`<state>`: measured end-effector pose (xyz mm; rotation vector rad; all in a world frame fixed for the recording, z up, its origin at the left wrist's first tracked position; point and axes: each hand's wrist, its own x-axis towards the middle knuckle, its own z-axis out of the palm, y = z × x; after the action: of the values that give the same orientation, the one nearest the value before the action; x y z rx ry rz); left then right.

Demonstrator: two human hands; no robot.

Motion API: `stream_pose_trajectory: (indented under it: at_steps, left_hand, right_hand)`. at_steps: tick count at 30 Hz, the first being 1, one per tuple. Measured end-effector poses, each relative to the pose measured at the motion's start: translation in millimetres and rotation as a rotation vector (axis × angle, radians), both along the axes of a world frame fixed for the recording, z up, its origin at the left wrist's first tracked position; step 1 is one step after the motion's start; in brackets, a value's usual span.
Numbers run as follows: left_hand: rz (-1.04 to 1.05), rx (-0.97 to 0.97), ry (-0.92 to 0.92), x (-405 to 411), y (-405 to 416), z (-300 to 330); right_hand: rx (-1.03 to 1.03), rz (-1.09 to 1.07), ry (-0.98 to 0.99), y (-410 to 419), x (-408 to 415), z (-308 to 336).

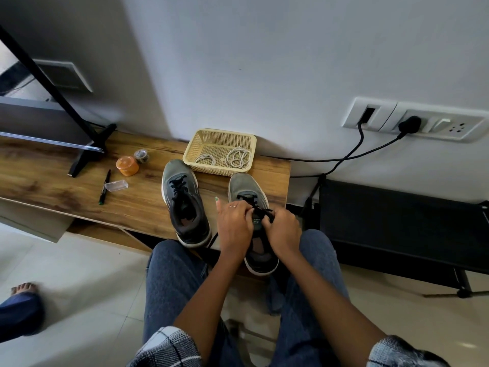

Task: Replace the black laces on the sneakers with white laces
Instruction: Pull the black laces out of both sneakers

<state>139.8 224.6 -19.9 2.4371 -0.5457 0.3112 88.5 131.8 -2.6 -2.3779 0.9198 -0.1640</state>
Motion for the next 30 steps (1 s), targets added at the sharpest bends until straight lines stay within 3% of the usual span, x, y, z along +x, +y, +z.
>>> stream_pose_trajectory:
  at_steps: [7, 11, 13, 16, 20, 22, 25, 30]
  left_hand:
    - [0.293, -0.426, 0.183, -6, 5, 10]
    - [0.597, -0.768, 0.309, -7, -1, 11]
    - [0.679, -0.845, 0.361, -6, -4, 12]
    - [0.547, -0.655, 0.382, -9, -7, 17]
    - [0.185, -0.075, 0.133, -5, 0, 12]
    - [0.024, 0.109, 0.061, -1, 0, 6]
    - [-0.102, 0.223, 0.010, 2, -5, 1]
    - [-0.107, 0.372, -0.057, 5, -10, 0]
  right_hand:
    - [0.024, -0.034, 0.028, -2, 0, -2]
    - [0.024, -0.036, 0.018, -1, 0, -2]
    - [0.034, -0.045, 0.013, -1, 0, -1]
    - [0.045, -0.045, 0.017, -3, 0, -2]
    - [0.025, -0.032, 0.021, -4, 0, 0]
    - [0.023, -0.029, 0.020, -3, 0, 0]
    - [0.021, -0.024, 0.033, -3, 0, 1]
    - [0.017, -0.013, 0.029, -2, 1, -1]
